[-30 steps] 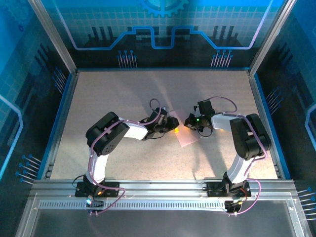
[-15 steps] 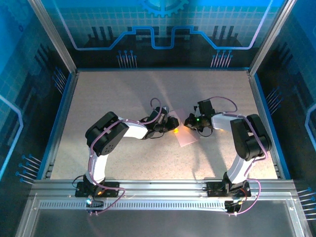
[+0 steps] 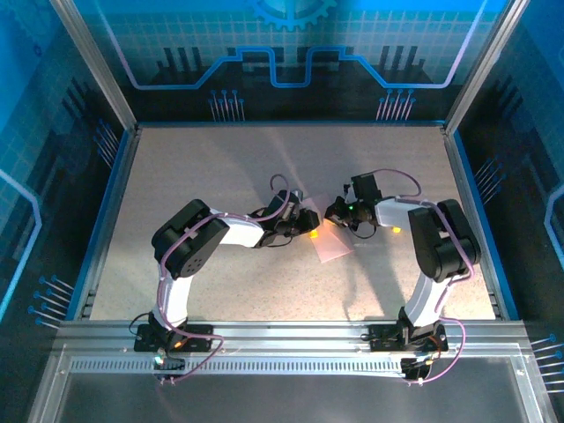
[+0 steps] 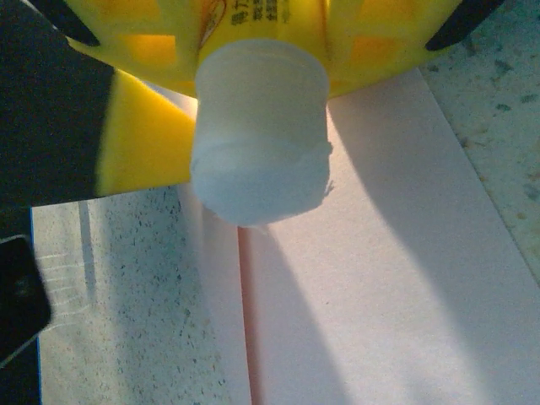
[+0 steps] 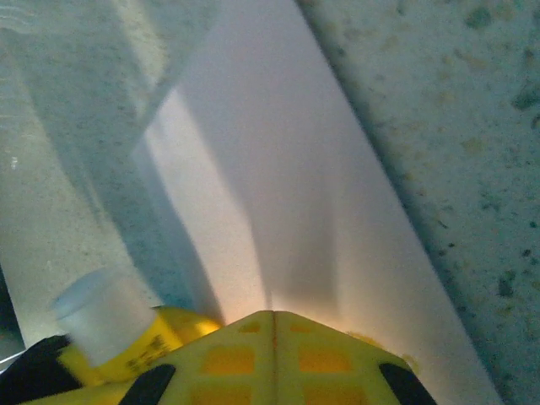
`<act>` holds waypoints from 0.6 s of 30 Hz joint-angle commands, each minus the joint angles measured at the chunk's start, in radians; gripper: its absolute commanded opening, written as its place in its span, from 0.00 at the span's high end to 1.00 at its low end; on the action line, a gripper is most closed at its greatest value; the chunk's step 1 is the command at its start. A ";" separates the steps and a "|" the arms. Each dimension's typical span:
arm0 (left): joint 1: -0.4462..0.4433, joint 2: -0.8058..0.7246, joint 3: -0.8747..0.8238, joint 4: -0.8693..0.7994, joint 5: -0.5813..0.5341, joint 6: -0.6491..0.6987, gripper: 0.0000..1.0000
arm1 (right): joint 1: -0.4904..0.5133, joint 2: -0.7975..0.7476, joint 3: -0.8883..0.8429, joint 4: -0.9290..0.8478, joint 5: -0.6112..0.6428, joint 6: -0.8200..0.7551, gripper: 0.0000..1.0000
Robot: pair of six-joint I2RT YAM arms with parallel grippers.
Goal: Place the letter into the envelope and seal it
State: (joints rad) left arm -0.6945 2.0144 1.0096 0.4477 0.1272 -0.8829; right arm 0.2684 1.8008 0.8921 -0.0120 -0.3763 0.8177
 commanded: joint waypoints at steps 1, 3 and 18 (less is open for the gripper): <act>0.005 -0.022 0.016 -0.059 0.006 0.026 1.00 | 0.003 0.048 0.002 0.010 -0.012 0.039 1.00; 0.005 -0.023 0.017 -0.059 0.005 0.026 1.00 | 0.004 0.060 -0.002 -0.010 0.007 0.036 1.00; 0.013 -0.026 0.019 -0.073 0.012 0.045 1.00 | 0.003 0.038 -0.084 -0.024 0.052 0.031 1.00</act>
State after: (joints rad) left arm -0.6899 2.0125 1.0153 0.4282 0.1280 -0.8757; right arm 0.2676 1.8233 0.8570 0.0669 -0.3786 0.8402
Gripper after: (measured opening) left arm 0.258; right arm 0.064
